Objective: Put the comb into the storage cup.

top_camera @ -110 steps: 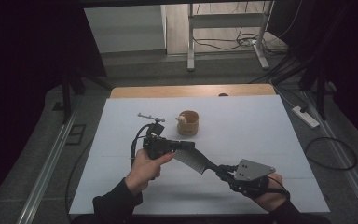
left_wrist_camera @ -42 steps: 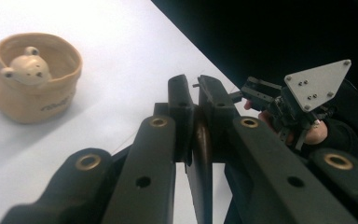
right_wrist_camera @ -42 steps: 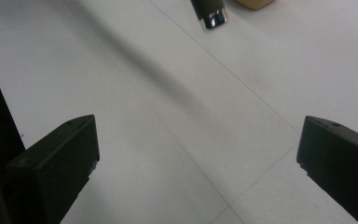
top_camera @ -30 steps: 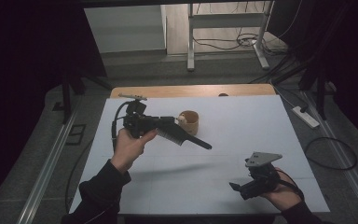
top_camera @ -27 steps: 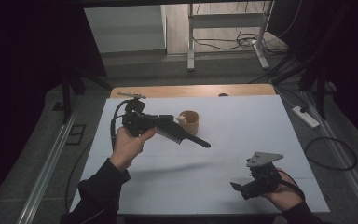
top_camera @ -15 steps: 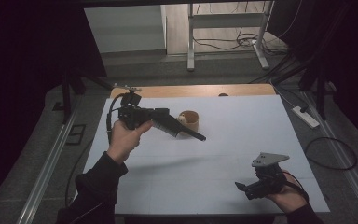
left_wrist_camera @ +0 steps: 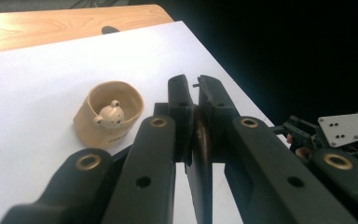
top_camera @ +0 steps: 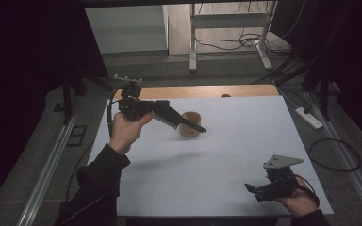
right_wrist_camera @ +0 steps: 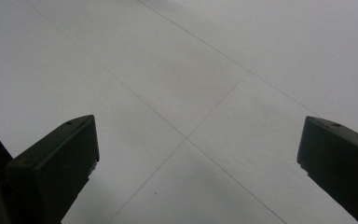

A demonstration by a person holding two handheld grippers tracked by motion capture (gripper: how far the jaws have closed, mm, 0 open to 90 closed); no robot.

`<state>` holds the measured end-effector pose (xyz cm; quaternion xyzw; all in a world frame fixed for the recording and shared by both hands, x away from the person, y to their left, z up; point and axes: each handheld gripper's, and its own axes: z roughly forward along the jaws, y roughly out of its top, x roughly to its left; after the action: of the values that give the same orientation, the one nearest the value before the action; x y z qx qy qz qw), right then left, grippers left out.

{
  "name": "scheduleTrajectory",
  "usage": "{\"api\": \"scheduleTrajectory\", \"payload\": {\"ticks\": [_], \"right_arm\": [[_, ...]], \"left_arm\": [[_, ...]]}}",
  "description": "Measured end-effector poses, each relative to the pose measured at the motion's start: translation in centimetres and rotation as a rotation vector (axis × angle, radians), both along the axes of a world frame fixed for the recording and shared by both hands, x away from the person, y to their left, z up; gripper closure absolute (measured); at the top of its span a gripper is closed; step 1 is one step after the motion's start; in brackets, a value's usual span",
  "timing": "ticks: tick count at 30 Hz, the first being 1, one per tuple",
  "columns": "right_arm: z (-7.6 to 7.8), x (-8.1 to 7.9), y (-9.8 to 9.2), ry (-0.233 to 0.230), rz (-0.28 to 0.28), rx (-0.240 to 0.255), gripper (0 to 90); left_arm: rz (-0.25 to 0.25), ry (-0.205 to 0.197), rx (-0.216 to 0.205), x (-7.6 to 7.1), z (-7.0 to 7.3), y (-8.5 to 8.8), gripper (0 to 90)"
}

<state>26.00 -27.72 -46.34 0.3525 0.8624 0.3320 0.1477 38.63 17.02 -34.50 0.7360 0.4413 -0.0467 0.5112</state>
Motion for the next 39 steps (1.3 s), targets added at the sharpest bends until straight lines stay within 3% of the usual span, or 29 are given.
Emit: {"api": "scheduleTrajectory", "payload": {"ticks": [10,16,23,39], "right_arm": [[0.1,-0.5,-1.5,0.001,-0.055,0.005,0.0],[0.2,-1.1,-2.4,0.005,-0.125,0.009,0.0],[0.5,-1.7,-3.1,-0.002,-0.167,0.009,0.0],[0.7,-2.5,-3.7,-0.007,-0.182,0.01,0.0]], "left_arm": [[0.038,-0.009,0.005,0.6,0.6,0.8,83.4],[0.057,-0.015,0.001,1.0,0.8,1.2,83.4],[0.073,-0.017,0.008,1.4,1.0,1.3,83.4],[0.122,-0.008,0.044,3.3,1.0,0.7,83.4]]}}
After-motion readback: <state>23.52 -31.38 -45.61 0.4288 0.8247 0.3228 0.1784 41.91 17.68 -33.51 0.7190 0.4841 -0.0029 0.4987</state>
